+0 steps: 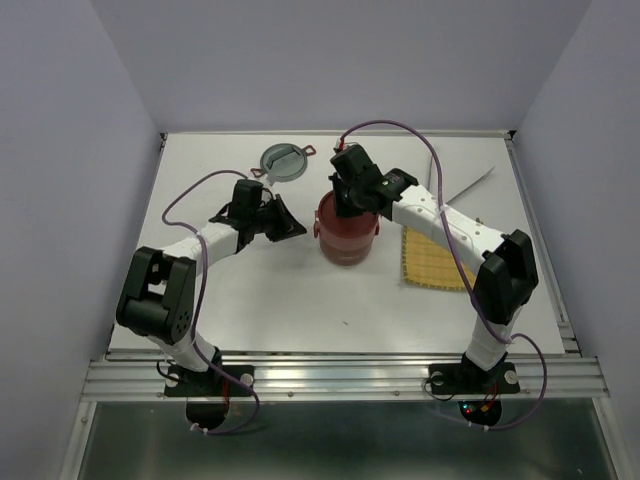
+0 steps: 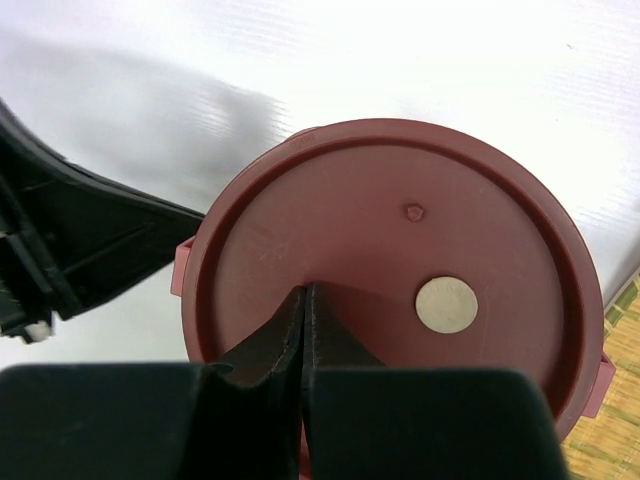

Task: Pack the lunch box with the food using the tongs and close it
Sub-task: Close the fastener on the packing box.

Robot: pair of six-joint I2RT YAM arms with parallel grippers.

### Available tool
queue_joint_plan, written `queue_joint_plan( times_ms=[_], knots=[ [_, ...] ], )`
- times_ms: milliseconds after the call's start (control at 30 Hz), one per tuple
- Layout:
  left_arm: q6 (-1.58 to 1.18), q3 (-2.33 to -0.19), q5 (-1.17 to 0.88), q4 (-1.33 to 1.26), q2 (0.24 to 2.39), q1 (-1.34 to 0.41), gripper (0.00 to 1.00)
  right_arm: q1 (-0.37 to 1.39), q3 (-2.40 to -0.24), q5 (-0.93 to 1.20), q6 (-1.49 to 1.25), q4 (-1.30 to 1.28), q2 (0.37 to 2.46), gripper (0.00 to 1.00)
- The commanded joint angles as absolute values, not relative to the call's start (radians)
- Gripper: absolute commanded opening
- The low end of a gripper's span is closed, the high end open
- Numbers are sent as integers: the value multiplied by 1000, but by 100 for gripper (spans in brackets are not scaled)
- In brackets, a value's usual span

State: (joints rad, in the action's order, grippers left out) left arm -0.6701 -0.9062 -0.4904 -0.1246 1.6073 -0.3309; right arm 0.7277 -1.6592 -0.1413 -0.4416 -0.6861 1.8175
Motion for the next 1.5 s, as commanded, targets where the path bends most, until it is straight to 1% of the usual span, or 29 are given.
queue_joint_plan(
  times_ms=[0, 167, 300, 433, 567, 700, 867, 1033, 1200, 1300, 1467],
  knots=[
    [-658, -856, -492, -123, 1496, -279, 0, 744, -1585, -94, -448, -816, 1893, 1],
    [-672, -805, -471, -126, 1468, -265, 0, 744, -1585, -91, -445, -813, 1893, 1],
    [-684, -805, -479, -149, 1497, -264, 0, 744, -1585, -89, -445, -813, 1890, 1],
    [-703, -845, -488, -175, 1546, -287, 0, 744, -1582, -92, -446, -813, 1884, 1],
    [-716, -961, -477, -179, 1623, -394, 0, 744, -1578, -91, -449, -813, 1885, 1],
    [-715, -1032, -494, -179, 1692, -449, 0, 744, -1585, -89, -456, -815, 1888, 1],
    [-651, -1016, -448, -126, 1643, -425, 0, 744, -1580, -87, -454, -813, 1884, 1],
    [-634, -921, -443, -89, 1580, -322, 0, 744, -1585, -87, -456, -808, 1882, 1],
    [-627, -871, -434, -66, 1505, -272, 0, 744, -1588, -83, -451, -805, 1885, 1],
    [-627, -882, -443, -64, 1506, -273, 0, 744, -1589, -83, -451, -805, 1887, 1],
    [-638, -951, -469, -81, 1577, -299, 0, 744, -1588, -86, -451, -805, 1882, 1]
  ],
)
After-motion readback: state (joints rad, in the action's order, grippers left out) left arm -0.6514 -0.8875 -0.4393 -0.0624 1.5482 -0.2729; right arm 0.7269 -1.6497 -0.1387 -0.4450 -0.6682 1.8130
